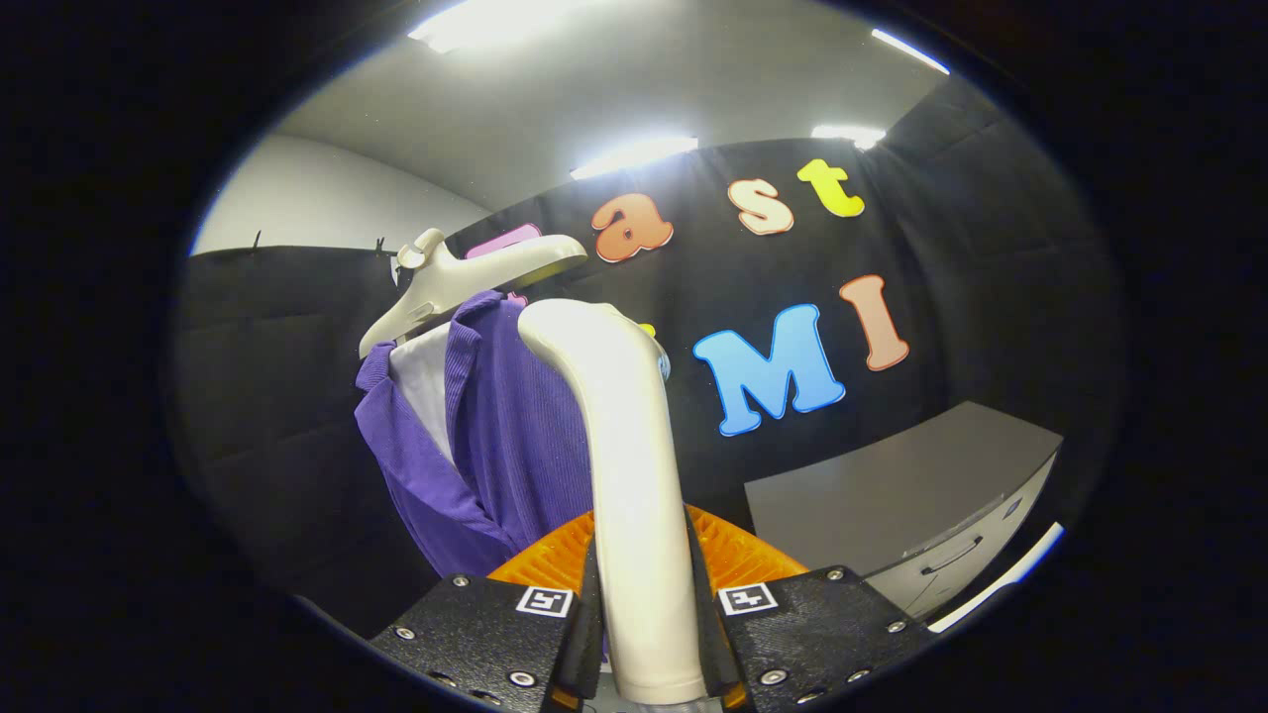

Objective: Iron the clothes twice with a garment steamer, once on the left side and once on the right side.

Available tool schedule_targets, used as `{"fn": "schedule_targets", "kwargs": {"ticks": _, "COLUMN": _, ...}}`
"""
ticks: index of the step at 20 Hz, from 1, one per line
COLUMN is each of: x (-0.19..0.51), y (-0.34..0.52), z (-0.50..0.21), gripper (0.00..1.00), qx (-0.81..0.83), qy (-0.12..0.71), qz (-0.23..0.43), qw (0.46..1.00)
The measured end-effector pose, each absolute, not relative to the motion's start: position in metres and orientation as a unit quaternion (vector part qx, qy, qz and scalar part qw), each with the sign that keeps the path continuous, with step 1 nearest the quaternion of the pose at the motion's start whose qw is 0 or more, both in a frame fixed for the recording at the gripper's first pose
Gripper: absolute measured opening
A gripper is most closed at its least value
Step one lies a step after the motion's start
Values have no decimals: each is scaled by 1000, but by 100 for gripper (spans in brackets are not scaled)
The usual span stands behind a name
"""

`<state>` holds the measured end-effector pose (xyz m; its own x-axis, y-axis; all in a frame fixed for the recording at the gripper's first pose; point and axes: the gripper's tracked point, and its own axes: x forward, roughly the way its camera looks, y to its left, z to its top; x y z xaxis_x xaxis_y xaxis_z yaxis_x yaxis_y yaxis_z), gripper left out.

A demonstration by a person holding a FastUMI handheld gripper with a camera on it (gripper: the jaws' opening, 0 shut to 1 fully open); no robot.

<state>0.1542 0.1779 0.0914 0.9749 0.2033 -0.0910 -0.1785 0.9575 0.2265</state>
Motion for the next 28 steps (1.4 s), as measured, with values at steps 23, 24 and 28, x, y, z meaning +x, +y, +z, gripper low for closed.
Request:
{"fn": "schedule_targets", "kwargs": {"ticks": 23, "x": 151, "y": 234, "z": -25, "gripper": 39, "qx": -51, "qy": 98, "qz": 31, "qw": 993}}
{"fn": "schedule_targets", "kwargs": {"ticks": 24, "x": 149, "y": 234, "z": -32, "gripper": 39, "qx": -56, "qy": 103, "qz": 32, "qw": 993}}
{"fn": "schedule_targets", "kwargs": {"ticks": 28, "x": 139, "y": 234, "z": -63, "gripper": 39, "qx": -69, "qy": 126, "qz": 40, "qw": 989}}
